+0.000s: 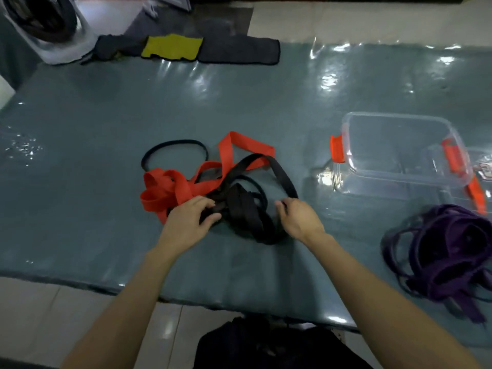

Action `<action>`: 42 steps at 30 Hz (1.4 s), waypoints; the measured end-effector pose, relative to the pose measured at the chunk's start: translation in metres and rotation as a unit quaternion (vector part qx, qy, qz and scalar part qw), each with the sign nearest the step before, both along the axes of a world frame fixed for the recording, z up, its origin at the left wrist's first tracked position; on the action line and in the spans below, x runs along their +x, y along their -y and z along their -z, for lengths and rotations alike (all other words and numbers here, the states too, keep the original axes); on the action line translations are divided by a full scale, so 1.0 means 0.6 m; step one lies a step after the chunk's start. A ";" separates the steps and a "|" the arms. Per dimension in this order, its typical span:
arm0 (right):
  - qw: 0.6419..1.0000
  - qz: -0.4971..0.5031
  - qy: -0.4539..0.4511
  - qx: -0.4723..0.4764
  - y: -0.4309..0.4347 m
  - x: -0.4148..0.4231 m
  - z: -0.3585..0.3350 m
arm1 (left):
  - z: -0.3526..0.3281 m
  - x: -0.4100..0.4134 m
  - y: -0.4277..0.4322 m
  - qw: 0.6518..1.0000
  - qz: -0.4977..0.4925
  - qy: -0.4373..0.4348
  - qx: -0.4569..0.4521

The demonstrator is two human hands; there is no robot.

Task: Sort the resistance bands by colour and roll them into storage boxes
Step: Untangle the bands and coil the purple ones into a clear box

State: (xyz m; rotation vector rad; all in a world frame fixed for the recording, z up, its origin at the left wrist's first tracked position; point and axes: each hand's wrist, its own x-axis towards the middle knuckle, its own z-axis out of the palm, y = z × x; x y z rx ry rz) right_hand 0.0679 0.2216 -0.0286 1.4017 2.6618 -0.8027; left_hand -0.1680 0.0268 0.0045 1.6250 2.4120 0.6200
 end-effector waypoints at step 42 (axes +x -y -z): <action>0.994 0.029 -0.091 0.057 -0.160 0.245 -0.328 | -0.201 0.212 -0.282 0.979 0.152 0.131 -0.023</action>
